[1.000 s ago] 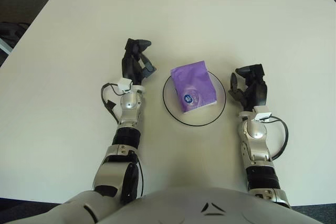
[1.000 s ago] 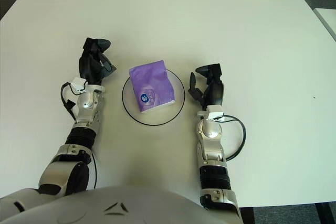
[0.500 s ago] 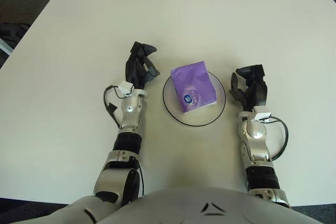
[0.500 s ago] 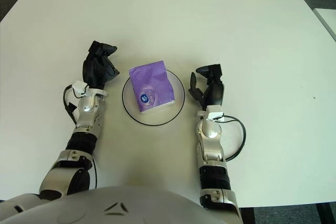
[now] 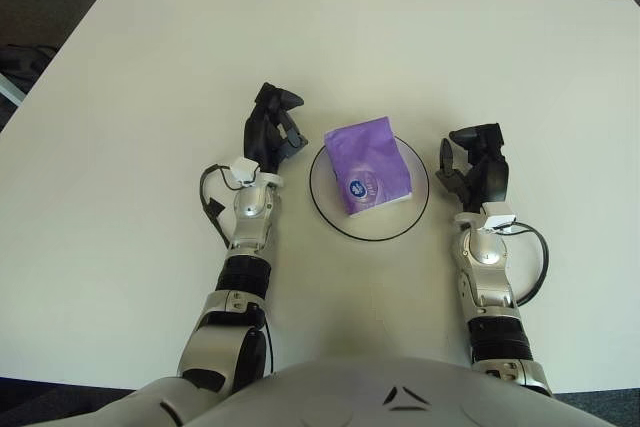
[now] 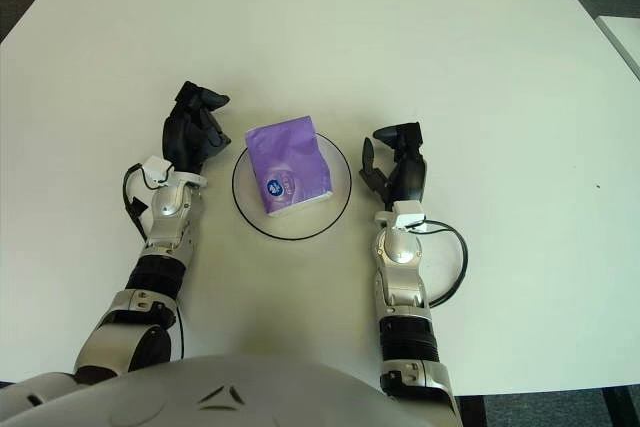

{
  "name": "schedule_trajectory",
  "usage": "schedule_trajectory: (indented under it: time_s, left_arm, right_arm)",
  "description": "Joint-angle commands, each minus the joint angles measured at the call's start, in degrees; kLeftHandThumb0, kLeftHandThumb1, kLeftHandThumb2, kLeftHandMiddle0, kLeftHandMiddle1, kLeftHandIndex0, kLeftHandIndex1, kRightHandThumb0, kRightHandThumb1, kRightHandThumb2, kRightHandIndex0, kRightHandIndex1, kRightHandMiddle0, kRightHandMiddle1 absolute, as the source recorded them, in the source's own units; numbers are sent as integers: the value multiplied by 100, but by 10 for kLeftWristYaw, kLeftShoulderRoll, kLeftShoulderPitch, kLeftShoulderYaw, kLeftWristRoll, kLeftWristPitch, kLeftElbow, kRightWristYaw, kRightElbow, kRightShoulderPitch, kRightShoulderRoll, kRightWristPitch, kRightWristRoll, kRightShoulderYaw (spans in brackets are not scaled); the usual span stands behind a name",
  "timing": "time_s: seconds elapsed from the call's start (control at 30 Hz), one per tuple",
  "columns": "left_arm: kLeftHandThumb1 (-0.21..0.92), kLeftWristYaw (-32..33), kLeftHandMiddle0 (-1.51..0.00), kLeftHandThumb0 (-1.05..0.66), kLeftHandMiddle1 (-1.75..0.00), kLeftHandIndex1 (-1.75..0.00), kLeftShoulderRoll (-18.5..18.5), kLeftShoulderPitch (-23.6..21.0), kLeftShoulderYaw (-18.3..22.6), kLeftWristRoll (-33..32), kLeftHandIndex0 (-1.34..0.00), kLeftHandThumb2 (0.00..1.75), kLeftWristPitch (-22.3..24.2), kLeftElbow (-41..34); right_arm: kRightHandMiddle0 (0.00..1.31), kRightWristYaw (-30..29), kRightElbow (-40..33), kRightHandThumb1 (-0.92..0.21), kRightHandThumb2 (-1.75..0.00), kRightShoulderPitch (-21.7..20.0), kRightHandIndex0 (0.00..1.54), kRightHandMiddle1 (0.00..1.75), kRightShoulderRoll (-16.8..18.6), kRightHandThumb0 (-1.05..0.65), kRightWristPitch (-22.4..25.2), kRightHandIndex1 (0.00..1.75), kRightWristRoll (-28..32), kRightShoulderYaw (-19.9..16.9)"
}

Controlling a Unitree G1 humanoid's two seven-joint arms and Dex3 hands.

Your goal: Put the tissue paper into the plate.

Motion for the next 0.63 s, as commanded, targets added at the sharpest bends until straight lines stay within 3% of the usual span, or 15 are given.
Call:
schedule_trajectory:
  time_s: [0.0,0.2,0.27,0.37,0.6]
  left_arm:
    - [77,53,-60,-53,-164,-175,-24,96,-5,33,-59,129,29,25]
    - [75,111,-53,-55,-169,-175,-29,113,-15,81,-65,132,77,-6]
    - [57,124,-56,-51,-166,-175,-30,117,-19,89,-60,128,93,-14]
    - [45,140,-60,-48,-166,-175,-29,122,-26,94,-57,126,110,-23]
    - [40,168,-67,-46,-168,-175,-26,123,-34,95,-55,123,112,-15]
  right_arm:
    - [25,-1,44,-82,-67,48,56,175,7,-36,1,118,-6,6]
    - [27,-3,47,-79,-71,48,56,175,6,-37,-3,120,-8,6]
    - [27,-2,48,-79,-71,48,56,175,5,-37,-4,120,-8,6]
    - [26,-2,48,-80,-70,48,56,175,3,-36,-5,120,-8,6]
    - [25,2,50,-83,-66,47,56,175,1,-36,-6,118,-5,5]
